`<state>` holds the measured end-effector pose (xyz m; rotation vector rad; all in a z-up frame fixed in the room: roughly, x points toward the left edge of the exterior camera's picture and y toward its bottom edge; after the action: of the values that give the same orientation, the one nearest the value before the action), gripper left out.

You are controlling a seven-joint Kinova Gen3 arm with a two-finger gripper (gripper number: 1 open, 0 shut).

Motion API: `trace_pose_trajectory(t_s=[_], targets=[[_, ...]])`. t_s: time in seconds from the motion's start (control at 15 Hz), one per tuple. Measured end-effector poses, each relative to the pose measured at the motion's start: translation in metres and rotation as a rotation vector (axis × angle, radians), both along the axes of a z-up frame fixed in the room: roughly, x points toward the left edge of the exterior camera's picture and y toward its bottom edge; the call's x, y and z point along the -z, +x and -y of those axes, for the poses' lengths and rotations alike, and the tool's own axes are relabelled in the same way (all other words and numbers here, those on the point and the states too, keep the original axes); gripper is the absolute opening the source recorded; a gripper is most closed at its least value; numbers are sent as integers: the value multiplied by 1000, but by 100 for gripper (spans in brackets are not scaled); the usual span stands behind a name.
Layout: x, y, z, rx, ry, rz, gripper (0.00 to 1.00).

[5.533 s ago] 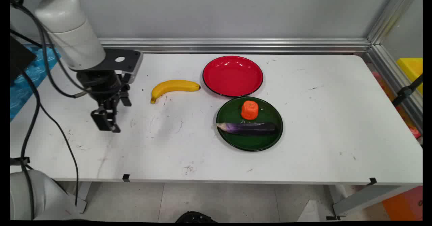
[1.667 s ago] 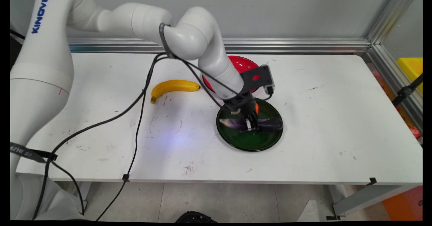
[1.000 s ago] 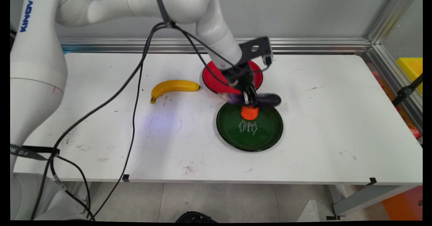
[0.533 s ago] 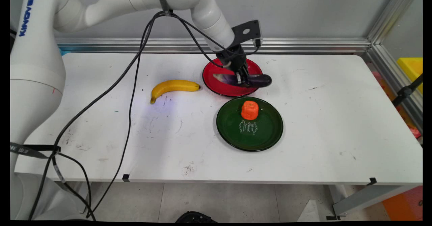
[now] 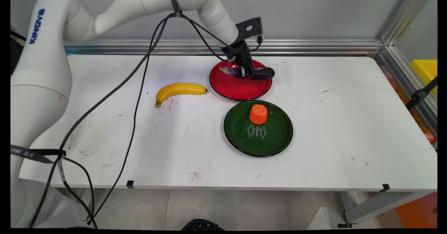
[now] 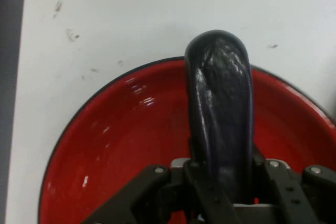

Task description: Place the picked object on the red plate

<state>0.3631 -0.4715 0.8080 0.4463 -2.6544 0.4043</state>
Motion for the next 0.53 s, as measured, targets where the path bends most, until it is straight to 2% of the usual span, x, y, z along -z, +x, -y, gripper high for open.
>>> trace_pose_trajectory(t_s=[0.53], targets=[[22, 20, 28, 18, 2, 20, 0]])
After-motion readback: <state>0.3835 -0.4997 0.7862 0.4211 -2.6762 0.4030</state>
